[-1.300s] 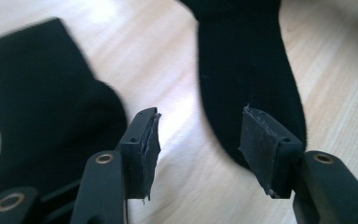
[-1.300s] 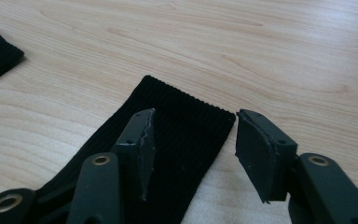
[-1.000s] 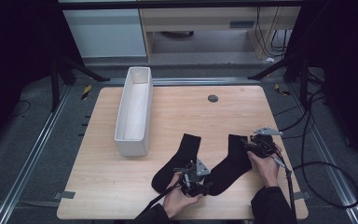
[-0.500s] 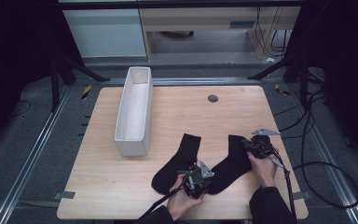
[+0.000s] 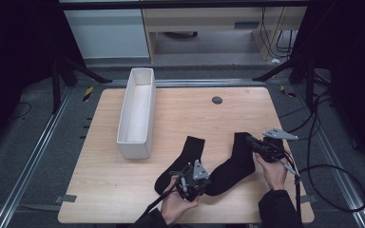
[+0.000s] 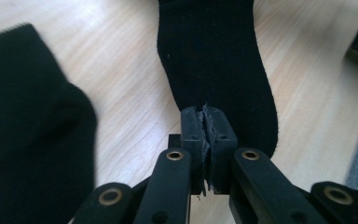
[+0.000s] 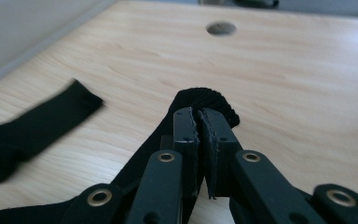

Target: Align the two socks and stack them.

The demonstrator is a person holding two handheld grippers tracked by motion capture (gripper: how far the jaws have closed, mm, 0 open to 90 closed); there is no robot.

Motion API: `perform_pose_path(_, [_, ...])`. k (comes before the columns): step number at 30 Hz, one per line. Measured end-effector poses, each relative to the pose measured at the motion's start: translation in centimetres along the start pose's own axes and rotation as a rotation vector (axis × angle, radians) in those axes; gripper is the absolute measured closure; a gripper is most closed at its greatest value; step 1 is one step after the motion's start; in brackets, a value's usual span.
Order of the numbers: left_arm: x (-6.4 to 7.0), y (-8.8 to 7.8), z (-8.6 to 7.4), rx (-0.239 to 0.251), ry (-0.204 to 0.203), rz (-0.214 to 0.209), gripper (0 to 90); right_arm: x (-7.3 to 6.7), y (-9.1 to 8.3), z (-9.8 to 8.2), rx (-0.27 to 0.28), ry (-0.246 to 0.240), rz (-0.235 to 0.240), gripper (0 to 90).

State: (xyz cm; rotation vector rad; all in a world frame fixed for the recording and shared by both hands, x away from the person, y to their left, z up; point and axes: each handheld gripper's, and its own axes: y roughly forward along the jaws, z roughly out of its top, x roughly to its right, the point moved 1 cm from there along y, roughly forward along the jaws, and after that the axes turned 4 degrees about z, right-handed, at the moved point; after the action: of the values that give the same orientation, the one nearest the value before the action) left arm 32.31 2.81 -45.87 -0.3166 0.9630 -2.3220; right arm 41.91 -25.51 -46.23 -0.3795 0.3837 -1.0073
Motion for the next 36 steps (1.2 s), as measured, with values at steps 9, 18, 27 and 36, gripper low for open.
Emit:
perform_pose_path(9, [-2.1,-4.1,-2.2,0.018,-0.018,0.028,86.1,-4.4,0.3,2.3,0.062,-0.051,0.103,84.8])
perform_pose_path(18, [-5.0,-6.8,-5.7,0.011,-0.091,0.096,86.1,-9.0,3.8,3.3,0.052,-0.121,0.177,84.7])
perform_pose_path(27, [-7.1,-7.9,-8.3,-0.002,-0.155,0.133,86.1,-11.5,7.8,3.9,0.029,-0.128,0.225,84.7])
perform_pose_path(36, [-7.6,-7.3,-8.9,-0.02,-0.167,0.138,86.0,-12.3,11.1,3.3,-0.008,-0.131,0.213,84.7])
